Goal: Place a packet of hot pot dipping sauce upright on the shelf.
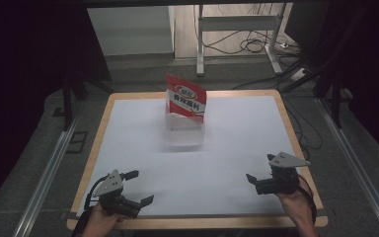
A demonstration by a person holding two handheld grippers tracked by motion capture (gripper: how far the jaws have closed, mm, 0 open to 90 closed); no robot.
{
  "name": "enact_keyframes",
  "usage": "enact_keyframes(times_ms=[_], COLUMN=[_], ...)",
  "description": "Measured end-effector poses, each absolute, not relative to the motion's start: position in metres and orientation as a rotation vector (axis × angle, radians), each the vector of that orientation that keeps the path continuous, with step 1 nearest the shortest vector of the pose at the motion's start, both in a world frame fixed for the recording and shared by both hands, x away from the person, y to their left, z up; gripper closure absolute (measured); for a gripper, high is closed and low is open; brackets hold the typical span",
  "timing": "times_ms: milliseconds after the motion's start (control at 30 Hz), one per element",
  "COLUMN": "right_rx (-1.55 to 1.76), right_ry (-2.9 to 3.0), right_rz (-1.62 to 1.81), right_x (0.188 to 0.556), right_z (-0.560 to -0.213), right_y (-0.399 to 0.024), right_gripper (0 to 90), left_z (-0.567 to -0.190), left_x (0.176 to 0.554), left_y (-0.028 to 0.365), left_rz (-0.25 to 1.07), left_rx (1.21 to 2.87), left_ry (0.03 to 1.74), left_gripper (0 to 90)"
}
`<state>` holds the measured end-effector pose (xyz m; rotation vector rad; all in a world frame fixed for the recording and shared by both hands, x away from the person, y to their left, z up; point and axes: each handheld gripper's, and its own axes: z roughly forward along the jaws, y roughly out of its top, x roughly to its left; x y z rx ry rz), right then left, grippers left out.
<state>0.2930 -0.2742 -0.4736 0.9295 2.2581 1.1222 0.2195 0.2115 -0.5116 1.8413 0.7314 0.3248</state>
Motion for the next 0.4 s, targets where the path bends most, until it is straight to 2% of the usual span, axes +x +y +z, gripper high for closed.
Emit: enact_keyframes(times_ms=[400], right_rx=[0.991], right_ry=[2.289], right_rz=[1.065], right_x=[0.293], right_z=[-0.484], right_y=[-0.282], right_gripper=[0.0], left_z=[-0.512], left_x=[0.220], left_y=[0.211], left_rz=[0.314], left_rx=[1.843], left_ry=[0.732], left_gripper=[0.0])
